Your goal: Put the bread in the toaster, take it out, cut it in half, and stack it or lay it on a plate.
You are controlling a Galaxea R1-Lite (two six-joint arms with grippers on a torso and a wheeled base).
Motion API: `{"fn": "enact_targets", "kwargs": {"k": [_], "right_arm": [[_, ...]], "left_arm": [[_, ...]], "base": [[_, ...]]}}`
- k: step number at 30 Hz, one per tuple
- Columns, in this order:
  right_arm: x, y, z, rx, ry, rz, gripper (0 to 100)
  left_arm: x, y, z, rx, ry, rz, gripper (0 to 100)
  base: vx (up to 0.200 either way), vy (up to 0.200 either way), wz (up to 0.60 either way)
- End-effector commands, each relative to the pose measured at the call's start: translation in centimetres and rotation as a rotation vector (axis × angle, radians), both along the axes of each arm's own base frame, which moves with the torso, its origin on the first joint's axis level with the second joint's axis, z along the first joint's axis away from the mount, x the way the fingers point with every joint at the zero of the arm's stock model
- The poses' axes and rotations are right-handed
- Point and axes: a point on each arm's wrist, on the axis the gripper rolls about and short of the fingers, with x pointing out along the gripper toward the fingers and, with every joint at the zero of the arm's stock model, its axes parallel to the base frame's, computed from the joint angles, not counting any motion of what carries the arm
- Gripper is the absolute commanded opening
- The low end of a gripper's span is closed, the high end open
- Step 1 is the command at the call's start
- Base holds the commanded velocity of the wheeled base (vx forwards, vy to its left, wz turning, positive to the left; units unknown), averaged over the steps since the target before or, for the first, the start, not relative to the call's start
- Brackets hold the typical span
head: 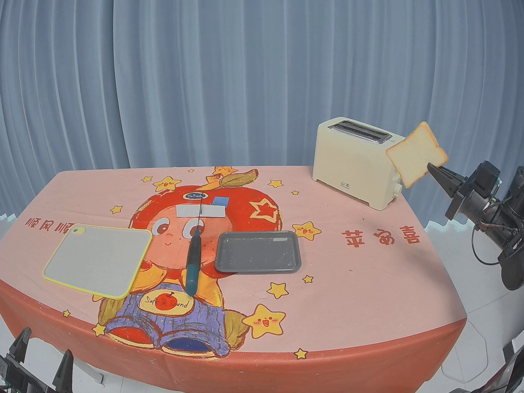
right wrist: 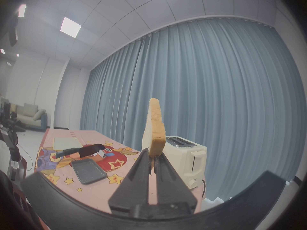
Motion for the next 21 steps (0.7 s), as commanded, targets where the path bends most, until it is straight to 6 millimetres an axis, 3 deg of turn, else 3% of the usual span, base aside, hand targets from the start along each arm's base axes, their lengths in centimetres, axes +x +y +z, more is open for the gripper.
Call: {"fn": "enact_targets", "kwargs": {"k": [1, 15, 20, 21], "right_arm": [[0.8, -0.3, 0.5, -0.031, -0.005, -0.001, 0], [3.3, 0.0, 3.2, -0.110, 0.035, 0.022, 0], [4.5, 0.0, 4.1, -0.123, 0.033, 0.026, 0], [5.5, 0.0, 4.5, -0.129, 0.046, 0.036, 0]], "left_arm": [[0.1, 0.0, -0.2, 0.000, 0.010, 0.000, 100], [0.1, 0.0, -0.2, 0.000, 0.010, 0.000, 100], [0.1, 0.0, -0.2, 0.000, 0.010, 0.000, 100], [0.1, 0.0, -0.2, 0.000, 0.010, 0.000, 100]], "base": [[0.000, 0.000, 0.00], [0.000, 0.000, 0.00], [0.000, 0.000, 0.00], [0.000, 0.000, 0.00]]}}
